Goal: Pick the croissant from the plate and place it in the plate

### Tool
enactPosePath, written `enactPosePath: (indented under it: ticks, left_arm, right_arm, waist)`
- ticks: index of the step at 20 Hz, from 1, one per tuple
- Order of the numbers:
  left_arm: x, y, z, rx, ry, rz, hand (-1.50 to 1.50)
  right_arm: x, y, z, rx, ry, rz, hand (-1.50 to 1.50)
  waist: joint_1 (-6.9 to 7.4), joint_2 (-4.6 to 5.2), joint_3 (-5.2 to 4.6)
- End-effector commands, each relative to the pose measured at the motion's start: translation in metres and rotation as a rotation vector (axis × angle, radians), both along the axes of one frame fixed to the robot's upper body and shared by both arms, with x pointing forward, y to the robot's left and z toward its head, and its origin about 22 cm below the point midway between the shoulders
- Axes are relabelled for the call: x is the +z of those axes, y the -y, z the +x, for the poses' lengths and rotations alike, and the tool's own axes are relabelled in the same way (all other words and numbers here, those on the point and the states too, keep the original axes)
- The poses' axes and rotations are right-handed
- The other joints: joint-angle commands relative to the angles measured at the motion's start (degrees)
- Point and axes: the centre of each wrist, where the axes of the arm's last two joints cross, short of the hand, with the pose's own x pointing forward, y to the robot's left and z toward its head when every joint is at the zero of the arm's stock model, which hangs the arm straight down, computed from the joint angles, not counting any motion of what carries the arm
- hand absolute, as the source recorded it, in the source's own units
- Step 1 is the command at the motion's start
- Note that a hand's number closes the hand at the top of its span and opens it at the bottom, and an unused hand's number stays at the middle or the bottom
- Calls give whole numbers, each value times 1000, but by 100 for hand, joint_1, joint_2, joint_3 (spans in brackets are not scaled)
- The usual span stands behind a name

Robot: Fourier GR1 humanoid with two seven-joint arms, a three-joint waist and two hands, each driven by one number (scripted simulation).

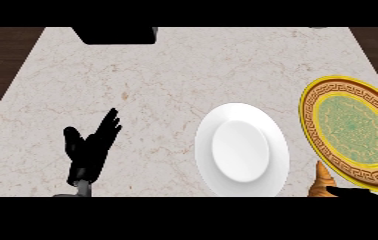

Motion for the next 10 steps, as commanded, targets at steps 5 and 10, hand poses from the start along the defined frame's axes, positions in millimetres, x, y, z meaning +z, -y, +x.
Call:
enactPosePath:
  ticks: [5, 10]
  left_arm:
    - [-11, 5, 1, -8, -12, 33, 0]
    - [-1, -1, -6, -17, -9, 8, 0]
  right_arm:
    - [-5, 77, 75, -202, 109, 31, 150]
    - [-14, 132, 118, -200, 95, 63, 150]
  waist:
    - [20, 27, 5]
    - [120, 20, 0]
